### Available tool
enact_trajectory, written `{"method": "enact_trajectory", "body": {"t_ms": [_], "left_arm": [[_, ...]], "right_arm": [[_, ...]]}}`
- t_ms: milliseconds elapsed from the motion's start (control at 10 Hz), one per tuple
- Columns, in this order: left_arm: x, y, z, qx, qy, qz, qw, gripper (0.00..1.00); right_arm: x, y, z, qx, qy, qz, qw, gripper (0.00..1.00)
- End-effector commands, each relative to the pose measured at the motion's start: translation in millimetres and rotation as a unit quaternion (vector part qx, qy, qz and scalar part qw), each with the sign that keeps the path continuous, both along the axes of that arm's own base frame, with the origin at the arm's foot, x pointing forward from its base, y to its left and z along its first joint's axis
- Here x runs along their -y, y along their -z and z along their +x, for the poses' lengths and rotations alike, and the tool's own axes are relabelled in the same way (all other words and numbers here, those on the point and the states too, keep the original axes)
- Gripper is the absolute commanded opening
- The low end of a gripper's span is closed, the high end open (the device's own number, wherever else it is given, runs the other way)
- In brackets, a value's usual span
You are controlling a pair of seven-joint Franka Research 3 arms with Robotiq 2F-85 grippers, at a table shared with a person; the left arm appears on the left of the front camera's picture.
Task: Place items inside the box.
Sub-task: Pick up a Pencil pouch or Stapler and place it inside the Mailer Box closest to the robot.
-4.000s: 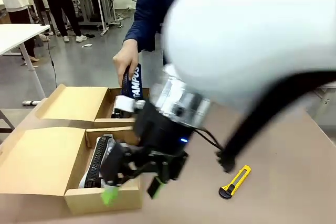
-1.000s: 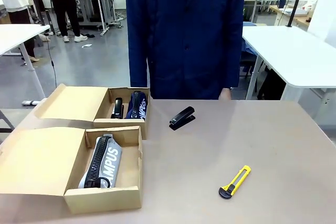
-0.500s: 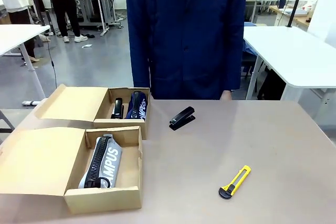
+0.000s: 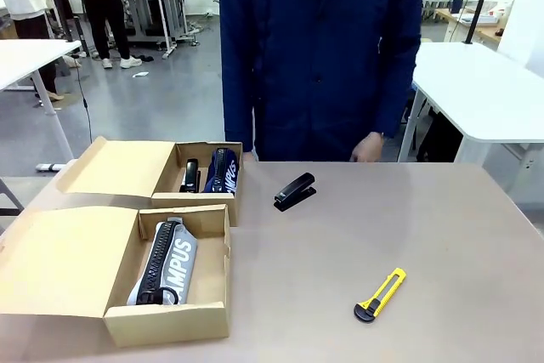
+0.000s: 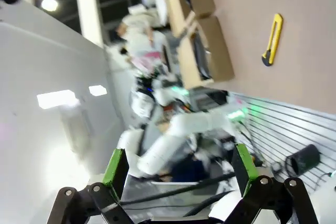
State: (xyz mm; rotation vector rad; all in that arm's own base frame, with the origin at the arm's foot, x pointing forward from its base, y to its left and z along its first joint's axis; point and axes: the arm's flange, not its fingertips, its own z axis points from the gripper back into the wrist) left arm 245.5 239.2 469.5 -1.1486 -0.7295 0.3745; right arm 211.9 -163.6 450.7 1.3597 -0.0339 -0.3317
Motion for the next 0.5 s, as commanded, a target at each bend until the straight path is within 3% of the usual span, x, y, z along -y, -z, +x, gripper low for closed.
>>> {"method": "enact_trajectory", "body": {"t_ms": [0,100,200,300,400], "left_arm": [[1,-2,1,0.015,-0.002,-0.005,1.0,1.0],[1,-2,1,0.015,-0.002,-0.005,1.0,1.0],[1,-2,1,0.015,-0.002,-0.005,1.0,1.0],[1,-2,1,0.015,-0.002,-0.005,1.0,1.0],[1,-2,1,0.015,-0.002,-0.005,1.0,1.0]], "right_arm": [[-40,-19,69,0.04,-0.095,-0.091,0.99,1.0],[-52,-20,84,0.059,-0.149,-0.141,0.977,1.0],[-40,-22,74,0.115,-0.18,-0.143,0.966,1.0],[-4,-27,39,0.201,-0.147,-0.08,0.965,1.0],[33,-28,-12,0.291,-0.136,-0.048,0.946,1.0]]}}
